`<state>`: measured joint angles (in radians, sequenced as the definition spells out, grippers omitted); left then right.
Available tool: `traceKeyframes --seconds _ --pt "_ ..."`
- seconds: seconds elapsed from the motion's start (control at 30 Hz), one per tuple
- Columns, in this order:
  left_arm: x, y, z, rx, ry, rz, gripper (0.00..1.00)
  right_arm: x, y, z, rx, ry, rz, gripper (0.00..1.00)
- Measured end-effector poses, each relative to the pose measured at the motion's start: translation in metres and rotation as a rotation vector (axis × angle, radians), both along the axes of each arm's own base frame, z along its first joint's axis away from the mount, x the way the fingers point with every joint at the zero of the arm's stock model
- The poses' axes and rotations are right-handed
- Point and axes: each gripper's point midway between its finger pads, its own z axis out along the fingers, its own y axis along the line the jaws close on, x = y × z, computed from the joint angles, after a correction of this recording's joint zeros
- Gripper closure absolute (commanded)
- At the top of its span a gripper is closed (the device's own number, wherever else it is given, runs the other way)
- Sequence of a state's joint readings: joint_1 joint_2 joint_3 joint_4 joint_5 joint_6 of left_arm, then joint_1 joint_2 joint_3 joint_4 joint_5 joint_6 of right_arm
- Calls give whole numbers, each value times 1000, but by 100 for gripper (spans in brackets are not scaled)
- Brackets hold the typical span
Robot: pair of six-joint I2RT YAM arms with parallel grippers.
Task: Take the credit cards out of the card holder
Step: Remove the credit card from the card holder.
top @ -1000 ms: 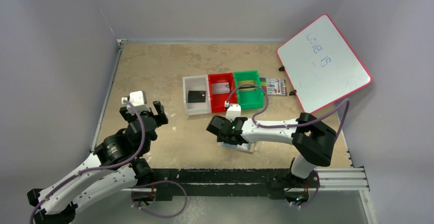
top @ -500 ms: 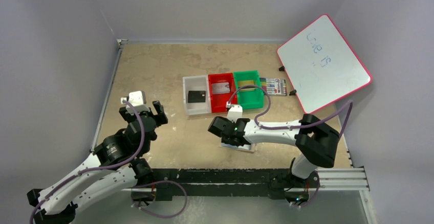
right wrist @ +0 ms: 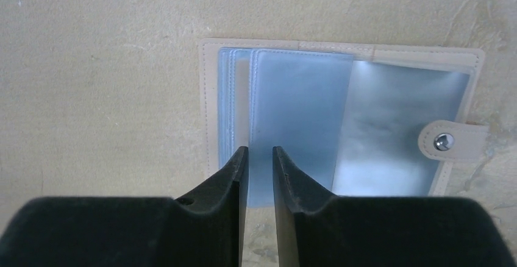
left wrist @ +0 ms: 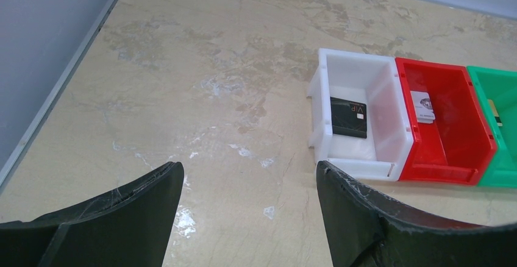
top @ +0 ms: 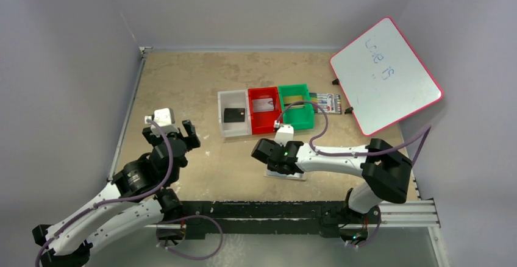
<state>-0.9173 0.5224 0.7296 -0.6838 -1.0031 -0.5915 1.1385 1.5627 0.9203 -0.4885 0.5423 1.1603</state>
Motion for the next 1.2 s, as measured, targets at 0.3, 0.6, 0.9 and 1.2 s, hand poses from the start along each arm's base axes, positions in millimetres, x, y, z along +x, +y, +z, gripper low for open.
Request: traceKeyframes --seconds 0.3,0.6,0.9,1.2 --pt "2 -2 -4 18 14 -1 21 -5 -24 3 -35 -11 -54 75" --pt "2 -3 -5 23 18 -1 21 -6 -41 14 -44 -35 -106 71" --pt "2 -3 -5 24 19 -1 21 -12 -75 14 -75 -42 -232 68" --pt "3 -4 -6 28 24 -3 21 -7 -94 20 -45 -55 -314 64"
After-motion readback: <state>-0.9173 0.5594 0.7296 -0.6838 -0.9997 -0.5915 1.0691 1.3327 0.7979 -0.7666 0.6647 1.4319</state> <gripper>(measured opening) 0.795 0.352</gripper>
